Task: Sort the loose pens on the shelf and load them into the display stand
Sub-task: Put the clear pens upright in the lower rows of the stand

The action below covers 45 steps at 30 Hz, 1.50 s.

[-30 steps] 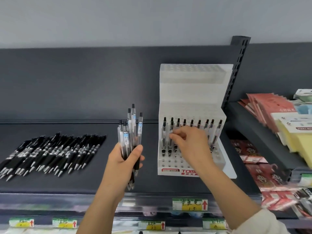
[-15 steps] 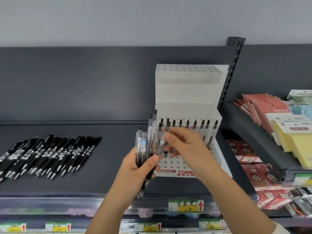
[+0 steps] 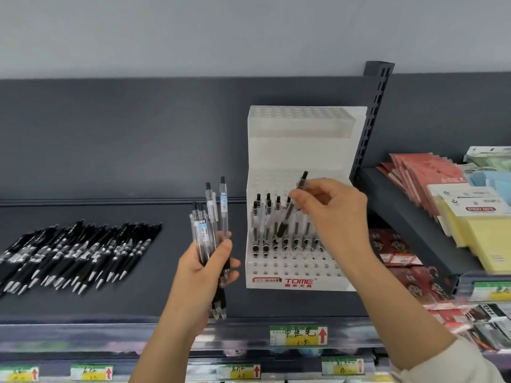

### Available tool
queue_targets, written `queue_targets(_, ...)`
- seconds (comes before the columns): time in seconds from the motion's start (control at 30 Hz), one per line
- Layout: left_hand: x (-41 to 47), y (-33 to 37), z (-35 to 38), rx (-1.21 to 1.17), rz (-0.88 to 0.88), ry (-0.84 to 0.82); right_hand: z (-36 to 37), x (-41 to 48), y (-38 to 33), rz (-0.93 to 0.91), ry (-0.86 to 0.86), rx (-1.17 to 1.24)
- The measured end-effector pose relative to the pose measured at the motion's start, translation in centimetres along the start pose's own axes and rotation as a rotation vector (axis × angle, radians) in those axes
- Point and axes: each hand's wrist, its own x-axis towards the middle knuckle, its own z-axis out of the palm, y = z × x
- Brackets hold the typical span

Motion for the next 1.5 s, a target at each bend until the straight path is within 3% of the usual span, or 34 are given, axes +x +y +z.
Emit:
queue_targets(0.4, -0.1, 0.0, -0.4, -0.028, 0.017, 0.008, 2.6, -0.8, 2.2, -0.016, -0.112, -0.377)
queue_targets(0.67, -0.5, 0.2, 0.0, 0.005, 0.04, -0.102, 1.9, -1.0, 2.3, -0.017, -0.12, -0.354)
queue_targets(0.77, -0.7, 0.2, 0.4, 0.051, 0.057, -0.181, 1.2, -1.6, 1.7, -0.049, -0.114, -0.259)
queue_targets(0.93, -0.6, -0.3, 1.2, 0.14, 0.033, -0.286, 1.0, -2.3, 1.3, 0.142, -0.329, 0.158)
queue_targets(1.07, -0.6, -0.4, 1.5, 0.109, 0.023, -0.261, -0.2, -1.9, 0.8, 0.135, -0.228, 0.269)
queue_targets(1.23, 0.1, -0.8, 0.6, 0.117, 0.083, -0.086, -1.8, -0.7, 0.7, -0.042, 0.047, 0.098)
queue_targets(1.5, 0.0, -1.0, 0.0, 0.135, 0.121, -0.044, 0.3, -0.8, 2.8, -0.137, 0.005, -0.284)
